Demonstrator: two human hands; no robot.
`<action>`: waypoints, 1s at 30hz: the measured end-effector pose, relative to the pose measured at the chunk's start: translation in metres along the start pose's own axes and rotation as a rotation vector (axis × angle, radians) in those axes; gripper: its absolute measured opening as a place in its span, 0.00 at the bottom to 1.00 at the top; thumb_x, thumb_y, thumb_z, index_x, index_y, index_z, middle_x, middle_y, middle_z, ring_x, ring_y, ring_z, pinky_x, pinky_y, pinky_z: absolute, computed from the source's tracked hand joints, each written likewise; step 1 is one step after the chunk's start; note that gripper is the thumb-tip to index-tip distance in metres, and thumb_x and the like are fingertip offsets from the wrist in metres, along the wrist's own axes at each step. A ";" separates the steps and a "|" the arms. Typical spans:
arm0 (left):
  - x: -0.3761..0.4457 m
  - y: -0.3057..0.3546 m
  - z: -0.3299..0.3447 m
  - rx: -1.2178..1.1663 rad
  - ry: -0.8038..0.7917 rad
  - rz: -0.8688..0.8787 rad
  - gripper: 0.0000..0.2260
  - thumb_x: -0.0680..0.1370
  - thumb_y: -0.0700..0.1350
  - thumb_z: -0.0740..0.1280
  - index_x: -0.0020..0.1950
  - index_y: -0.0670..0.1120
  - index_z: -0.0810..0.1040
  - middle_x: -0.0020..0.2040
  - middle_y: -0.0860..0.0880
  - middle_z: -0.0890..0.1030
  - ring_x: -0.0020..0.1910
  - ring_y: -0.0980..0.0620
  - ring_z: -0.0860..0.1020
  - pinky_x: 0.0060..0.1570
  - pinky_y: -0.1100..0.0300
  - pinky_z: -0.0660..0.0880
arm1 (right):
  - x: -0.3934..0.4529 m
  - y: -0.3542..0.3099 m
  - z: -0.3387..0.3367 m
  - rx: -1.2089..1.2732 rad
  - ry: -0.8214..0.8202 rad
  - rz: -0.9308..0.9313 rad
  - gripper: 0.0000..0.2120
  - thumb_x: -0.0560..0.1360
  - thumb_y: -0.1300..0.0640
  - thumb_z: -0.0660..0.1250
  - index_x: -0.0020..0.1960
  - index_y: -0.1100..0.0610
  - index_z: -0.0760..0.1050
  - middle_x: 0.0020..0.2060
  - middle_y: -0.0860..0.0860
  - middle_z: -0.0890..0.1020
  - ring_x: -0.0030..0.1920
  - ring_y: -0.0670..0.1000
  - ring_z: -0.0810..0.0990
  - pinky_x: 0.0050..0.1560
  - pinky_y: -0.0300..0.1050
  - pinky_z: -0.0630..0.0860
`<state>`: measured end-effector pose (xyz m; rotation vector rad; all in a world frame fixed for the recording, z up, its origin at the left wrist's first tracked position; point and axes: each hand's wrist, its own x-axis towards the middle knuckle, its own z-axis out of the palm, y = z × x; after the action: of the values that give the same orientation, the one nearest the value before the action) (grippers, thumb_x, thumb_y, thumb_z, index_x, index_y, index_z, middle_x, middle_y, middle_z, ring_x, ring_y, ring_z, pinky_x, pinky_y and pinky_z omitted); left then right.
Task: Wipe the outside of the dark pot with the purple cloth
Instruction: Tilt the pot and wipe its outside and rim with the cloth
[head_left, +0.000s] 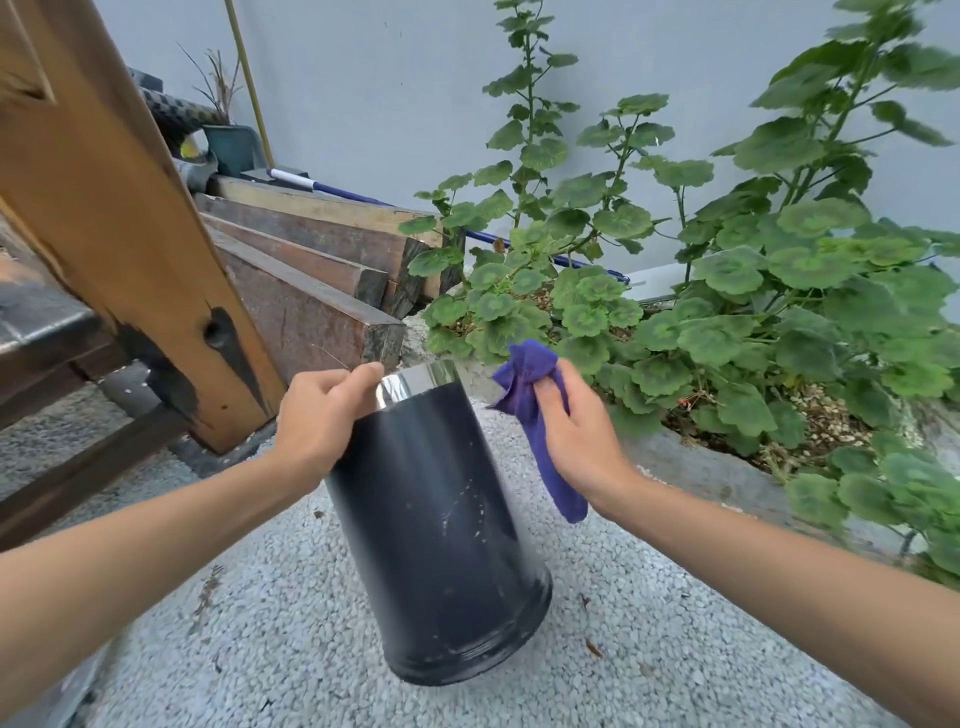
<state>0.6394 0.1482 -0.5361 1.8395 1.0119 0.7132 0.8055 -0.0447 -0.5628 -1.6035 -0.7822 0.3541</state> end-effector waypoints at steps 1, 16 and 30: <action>0.003 -0.005 -0.003 0.042 -0.020 0.024 0.32 0.71 0.68 0.65 0.37 0.36 0.77 0.34 0.41 0.78 0.38 0.44 0.78 0.47 0.52 0.70 | -0.005 0.002 0.004 -0.003 -0.046 -0.006 0.13 0.86 0.53 0.57 0.65 0.45 0.76 0.55 0.38 0.84 0.55 0.37 0.80 0.56 0.33 0.73; 0.019 0.048 0.020 0.501 -0.355 0.507 0.31 0.78 0.66 0.43 0.73 0.54 0.71 0.71 0.53 0.75 0.70 0.53 0.72 0.70 0.51 0.66 | -0.006 0.018 0.077 -0.473 -0.359 -0.349 0.22 0.82 0.40 0.55 0.74 0.26 0.59 0.83 0.46 0.52 0.83 0.52 0.43 0.79 0.67 0.50; 0.030 0.010 0.007 0.896 -0.179 0.536 0.39 0.76 0.68 0.33 0.74 0.52 0.68 0.70 0.51 0.75 0.70 0.50 0.72 0.61 0.47 0.72 | -0.061 0.051 0.024 -0.586 -0.728 -0.630 0.19 0.82 0.51 0.65 0.72 0.43 0.74 0.83 0.51 0.54 0.82 0.52 0.39 0.79 0.67 0.47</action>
<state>0.6636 0.1688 -0.5280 2.9636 0.7635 0.3840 0.7607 -0.0673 -0.6292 -1.6409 -2.0349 0.2503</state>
